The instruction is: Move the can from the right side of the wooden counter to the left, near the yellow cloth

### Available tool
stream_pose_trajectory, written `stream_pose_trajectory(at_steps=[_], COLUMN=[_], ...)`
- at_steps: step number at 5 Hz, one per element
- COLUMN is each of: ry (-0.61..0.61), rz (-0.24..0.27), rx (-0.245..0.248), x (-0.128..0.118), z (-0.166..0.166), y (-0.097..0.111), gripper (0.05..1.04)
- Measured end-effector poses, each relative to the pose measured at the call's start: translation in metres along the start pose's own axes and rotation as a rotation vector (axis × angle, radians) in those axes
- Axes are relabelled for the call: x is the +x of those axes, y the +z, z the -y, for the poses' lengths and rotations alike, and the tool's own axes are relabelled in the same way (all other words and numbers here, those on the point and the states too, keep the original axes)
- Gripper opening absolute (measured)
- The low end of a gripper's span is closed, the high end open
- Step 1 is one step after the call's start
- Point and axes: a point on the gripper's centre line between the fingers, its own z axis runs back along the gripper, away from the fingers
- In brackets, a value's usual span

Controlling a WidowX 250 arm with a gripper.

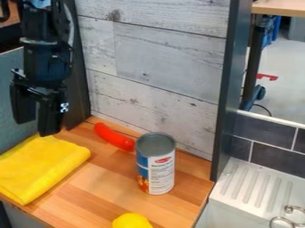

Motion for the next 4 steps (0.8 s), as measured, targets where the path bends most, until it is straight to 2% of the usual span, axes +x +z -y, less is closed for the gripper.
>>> stream_pose_trajectory(at_steps=[1, 2, 3, 4], ry=[-0.005, -0.164, -0.256, -0.273], rz=[-0.020, 0.028, 0.114, 0.203], rx=[-0.014, -0.001, -0.018, -0.031], x=[0.001, 0.022, 0.042, 0.058], z=[0.002, 0.034, 0.060, 0.081], y=[-0.007, -0.002, 0.010, 0.017], gripper=[0.999, 0.999, 0.999, 0.999])
